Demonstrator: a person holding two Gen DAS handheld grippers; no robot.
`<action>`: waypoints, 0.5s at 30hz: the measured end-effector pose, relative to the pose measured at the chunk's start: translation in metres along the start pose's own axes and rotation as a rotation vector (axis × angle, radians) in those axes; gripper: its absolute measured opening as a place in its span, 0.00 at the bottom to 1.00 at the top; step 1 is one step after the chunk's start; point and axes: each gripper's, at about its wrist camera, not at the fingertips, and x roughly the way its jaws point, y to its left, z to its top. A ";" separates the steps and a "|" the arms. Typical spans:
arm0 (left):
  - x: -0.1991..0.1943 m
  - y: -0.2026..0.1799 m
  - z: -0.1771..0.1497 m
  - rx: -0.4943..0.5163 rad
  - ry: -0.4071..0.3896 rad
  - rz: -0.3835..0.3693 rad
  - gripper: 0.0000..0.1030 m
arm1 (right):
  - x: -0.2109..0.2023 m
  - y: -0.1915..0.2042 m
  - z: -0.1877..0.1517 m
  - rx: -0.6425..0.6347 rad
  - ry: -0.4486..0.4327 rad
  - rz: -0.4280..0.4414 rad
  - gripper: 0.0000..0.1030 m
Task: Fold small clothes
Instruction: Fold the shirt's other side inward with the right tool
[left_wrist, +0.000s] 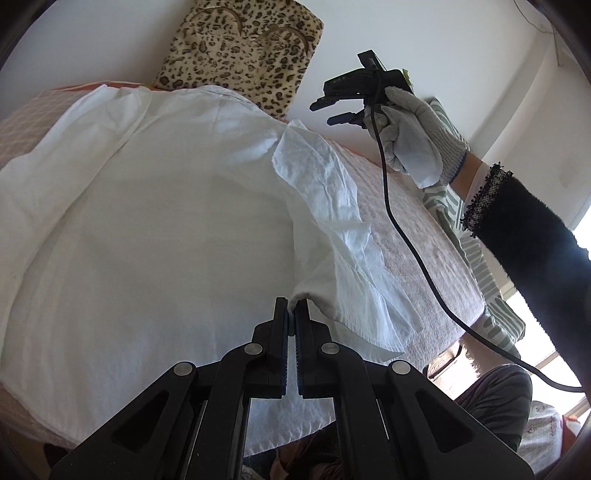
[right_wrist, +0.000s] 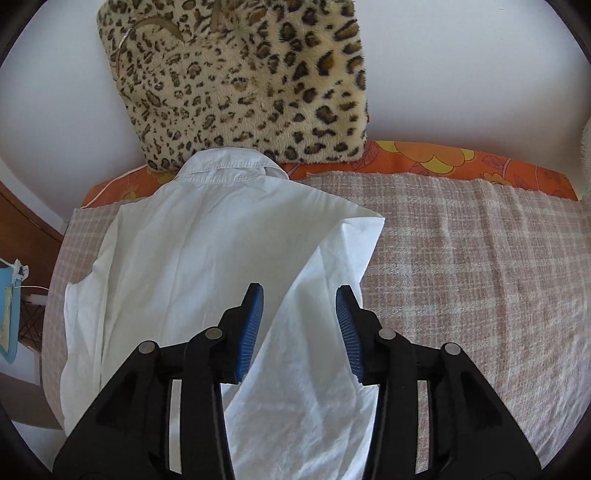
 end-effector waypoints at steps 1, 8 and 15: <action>-0.001 -0.002 0.000 0.006 0.000 -0.003 0.02 | -0.009 -0.010 -0.008 0.025 -0.002 0.000 0.44; 0.006 0.001 -0.004 -0.020 0.068 -0.014 0.06 | -0.019 -0.060 -0.086 0.086 0.064 -0.032 0.44; -0.030 -0.001 -0.007 0.009 0.007 0.116 0.13 | -0.004 -0.065 -0.109 0.115 0.077 0.014 0.44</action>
